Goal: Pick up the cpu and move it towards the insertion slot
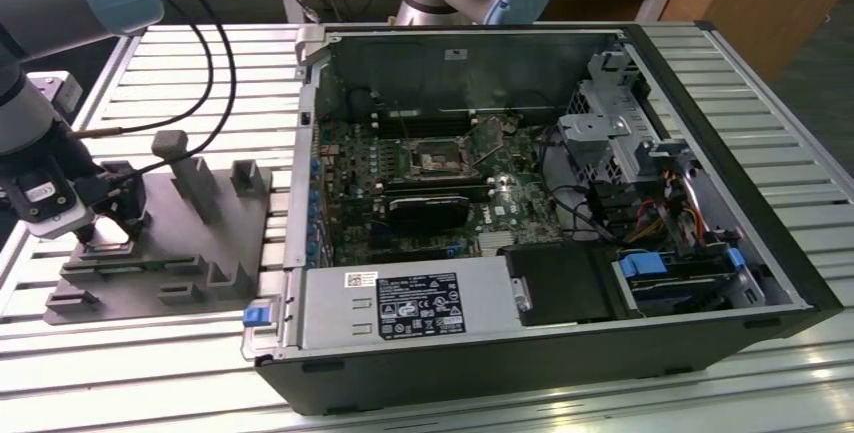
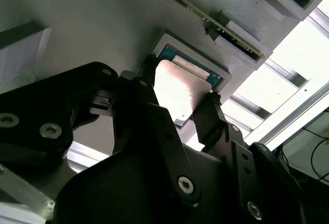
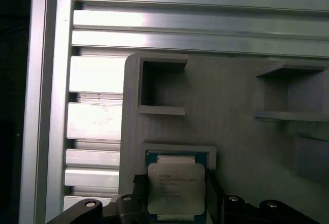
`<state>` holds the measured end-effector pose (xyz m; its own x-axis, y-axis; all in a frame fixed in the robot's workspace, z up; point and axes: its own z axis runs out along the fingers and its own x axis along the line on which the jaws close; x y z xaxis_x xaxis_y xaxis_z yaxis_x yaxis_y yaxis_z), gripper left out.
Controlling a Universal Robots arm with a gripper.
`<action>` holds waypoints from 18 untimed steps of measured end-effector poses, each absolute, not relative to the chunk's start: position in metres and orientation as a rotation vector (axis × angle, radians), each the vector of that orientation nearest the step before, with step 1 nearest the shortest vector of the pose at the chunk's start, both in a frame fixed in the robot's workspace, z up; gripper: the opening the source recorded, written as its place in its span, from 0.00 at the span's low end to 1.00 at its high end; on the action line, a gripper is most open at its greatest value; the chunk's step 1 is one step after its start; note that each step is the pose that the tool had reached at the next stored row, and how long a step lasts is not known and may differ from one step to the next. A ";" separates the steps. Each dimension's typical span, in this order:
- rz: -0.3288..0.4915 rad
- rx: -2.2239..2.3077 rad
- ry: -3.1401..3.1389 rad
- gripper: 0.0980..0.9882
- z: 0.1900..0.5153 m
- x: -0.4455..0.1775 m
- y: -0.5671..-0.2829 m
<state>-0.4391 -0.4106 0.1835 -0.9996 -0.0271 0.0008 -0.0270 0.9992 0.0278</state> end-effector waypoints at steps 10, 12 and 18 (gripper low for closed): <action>-0.044 0.043 -3.141 0.50 0.188 -0.439 -0.411; -0.044 0.043 -3.141 0.50 0.189 -0.439 -0.411; -0.044 0.043 -3.141 0.50 0.196 -0.439 -0.411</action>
